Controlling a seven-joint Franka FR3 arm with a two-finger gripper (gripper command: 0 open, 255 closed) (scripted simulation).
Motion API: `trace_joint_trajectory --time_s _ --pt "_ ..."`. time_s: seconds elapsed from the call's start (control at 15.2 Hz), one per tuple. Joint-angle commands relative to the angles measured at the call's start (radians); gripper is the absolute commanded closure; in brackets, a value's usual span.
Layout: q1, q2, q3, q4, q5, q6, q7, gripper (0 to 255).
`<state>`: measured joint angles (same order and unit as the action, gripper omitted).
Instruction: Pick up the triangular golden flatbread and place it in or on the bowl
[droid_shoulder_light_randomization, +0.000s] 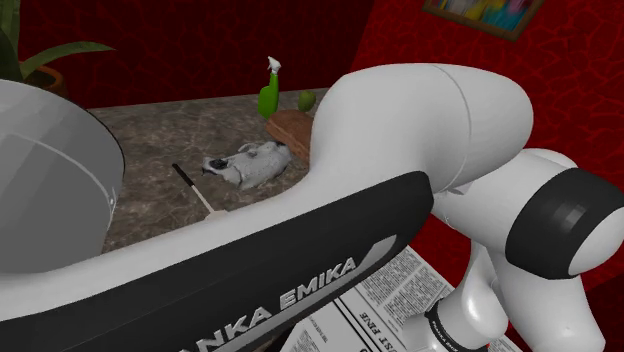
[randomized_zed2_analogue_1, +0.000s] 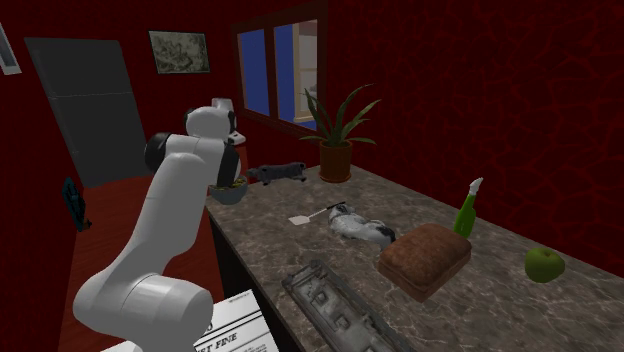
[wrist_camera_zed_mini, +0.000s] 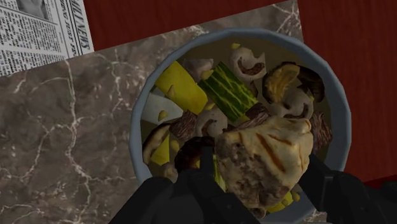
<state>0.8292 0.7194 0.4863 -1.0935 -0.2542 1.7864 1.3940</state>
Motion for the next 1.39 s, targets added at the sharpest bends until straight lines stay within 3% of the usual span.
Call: trace_joint_trajectory --time_s 0.0,0.4,0.46,0.79,1.06,1.32 --pt "-0.003 0.004 -0.002 -0.011 -0.002 0.009 0.0 255" --pt "-0.003 0.004 -0.003 -0.011 -0.002 0.009 0.0 255" --pt "-0.003 0.005 -0.003 -0.01 -0.002 0.009 -0.001 0" --pt "-0.003 0.004 -0.003 -0.011 -0.002 0.009 0.0 0" --pt "0.022 0.01 -0.002 0.134 0.0 -0.124 -0.012 0" --pt "0.022 0.01 -0.002 0.134 0.001 -0.124 -0.012 0"
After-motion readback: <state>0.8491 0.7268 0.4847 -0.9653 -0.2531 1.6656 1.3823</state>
